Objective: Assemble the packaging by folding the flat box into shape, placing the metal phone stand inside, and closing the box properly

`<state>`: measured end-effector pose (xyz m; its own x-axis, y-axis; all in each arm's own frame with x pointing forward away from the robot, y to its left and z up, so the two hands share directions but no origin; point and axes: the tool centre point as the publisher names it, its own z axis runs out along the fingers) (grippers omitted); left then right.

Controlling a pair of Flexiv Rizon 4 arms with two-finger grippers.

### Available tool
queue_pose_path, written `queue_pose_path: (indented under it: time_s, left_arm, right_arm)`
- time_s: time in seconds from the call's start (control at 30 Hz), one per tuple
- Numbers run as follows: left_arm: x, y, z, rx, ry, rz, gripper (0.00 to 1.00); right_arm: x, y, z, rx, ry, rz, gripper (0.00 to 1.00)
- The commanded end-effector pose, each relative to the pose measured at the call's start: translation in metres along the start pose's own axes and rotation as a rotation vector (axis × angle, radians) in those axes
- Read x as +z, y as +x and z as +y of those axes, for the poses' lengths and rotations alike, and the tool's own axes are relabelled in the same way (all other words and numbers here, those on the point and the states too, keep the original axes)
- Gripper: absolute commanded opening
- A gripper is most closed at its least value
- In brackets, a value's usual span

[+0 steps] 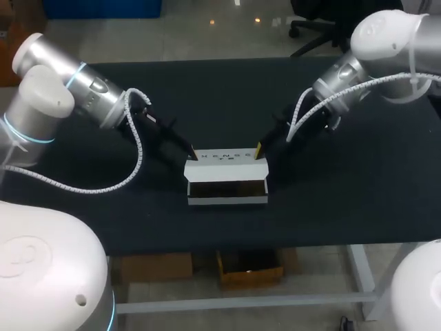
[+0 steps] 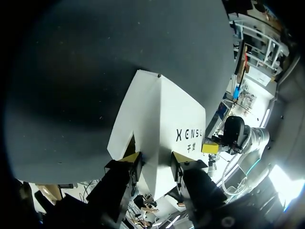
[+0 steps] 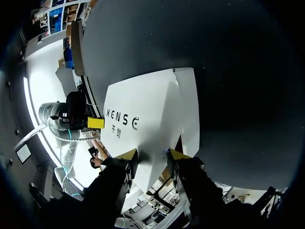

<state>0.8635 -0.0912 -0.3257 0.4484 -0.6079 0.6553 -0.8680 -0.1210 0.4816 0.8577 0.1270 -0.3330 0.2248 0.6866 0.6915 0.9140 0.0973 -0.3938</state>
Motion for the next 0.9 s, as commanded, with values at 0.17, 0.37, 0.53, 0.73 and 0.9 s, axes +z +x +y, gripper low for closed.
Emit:
queue_pose_path:
  time_s: [0.17,0.37,0.53,0.73,0.9]
  left_arm:
    - [0.0025,0.0053,-0.0018,-0.008,-0.012,-0.011,0.39]
    - [0.003,0.0058,-0.0013,-0.021,-0.027,-0.014,0.39]
    - [0.003,0.0063,-0.0017,-0.031,-0.033,-0.016,0.39]
    - [0.0022,0.0079,-0.0031,-0.04,-0.035,-0.02,0.39]
    - [0.0014,0.0099,-0.0046,-0.045,-0.039,-0.021,0.39]
  right_arm:
    - [0.0004,0.004,0.0045,0.0,0.018,0.009,0.38]
    - [-0.0012,0.0051,0.0058,0.0,0.025,0.016,0.38]
    - [-0.0031,0.0057,0.0077,0.0,0.032,0.023,0.38]
    - [-0.0053,0.0062,0.0102,0.004,0.037,0.027,0.38]
    - [-0.0072,0.0059,0.0118,0.009,0.04,0.032,0.38]
